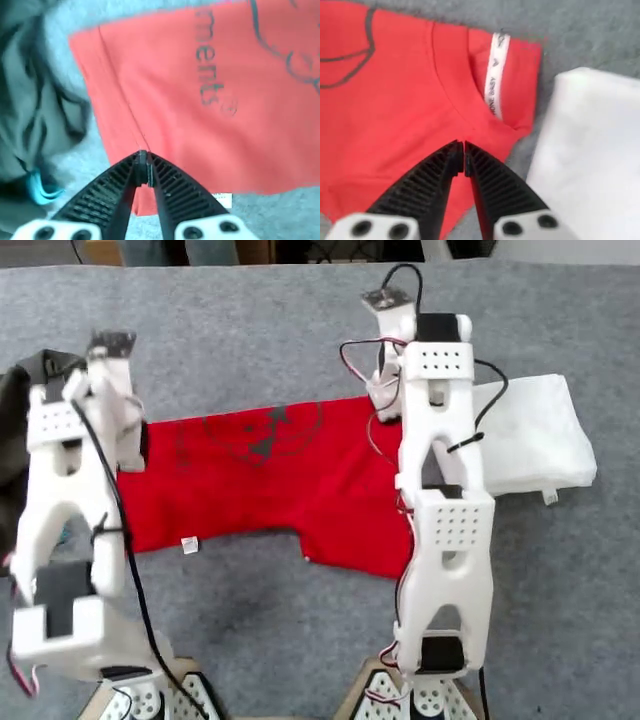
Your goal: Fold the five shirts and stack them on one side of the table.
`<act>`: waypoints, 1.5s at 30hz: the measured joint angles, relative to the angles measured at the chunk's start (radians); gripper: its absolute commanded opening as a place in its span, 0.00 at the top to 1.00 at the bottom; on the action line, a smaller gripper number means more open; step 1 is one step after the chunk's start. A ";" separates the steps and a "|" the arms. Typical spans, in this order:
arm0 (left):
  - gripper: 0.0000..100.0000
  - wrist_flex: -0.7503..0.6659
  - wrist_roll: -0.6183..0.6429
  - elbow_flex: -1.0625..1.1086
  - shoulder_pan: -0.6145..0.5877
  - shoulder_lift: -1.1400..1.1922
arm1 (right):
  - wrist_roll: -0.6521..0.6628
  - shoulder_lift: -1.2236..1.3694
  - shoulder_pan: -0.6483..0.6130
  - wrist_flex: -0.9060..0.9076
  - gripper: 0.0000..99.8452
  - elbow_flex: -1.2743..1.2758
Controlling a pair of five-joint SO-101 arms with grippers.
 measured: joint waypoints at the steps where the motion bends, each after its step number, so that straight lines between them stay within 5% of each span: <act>1: 0.97 -0.040 0.000 0.077 0.000 -0.026 | 0.000 -0.041 -0.006 0.000 0.99 0.063; 6: 0.97 -0.190 0.000 0.354 0.000 -0.063 | -0.015 -0.166 -0.017 -0.133 0.99 0.371; 13: 0.97 -0.305 0.000 0.451 -0.002 -0.063 | -0.035 -0.100 0.023 -0.463 0.99 0.583; 22: 0.97 -0.348 -0.071 0.466 -0.157 -0.064 | -0.037 -0.058 0.034 -0.480 0.99 0.575; 30: 0.97 -0.379 -0.104 0.493 -0.170 -0.089 | -0.037 -0.057 0.034 -0.480 0.99 0.575; 41: 0.97 0.018 -0.048 0.071 -0.063 -0.089 | -0.038 -0.043 0.038 -0.293 0.99 0.431; 45: 0.97 0.025 -0.044 -0.095 -0.026 -0.077 | -0.038 -0.071 0.040 -0.209 0.99 0.330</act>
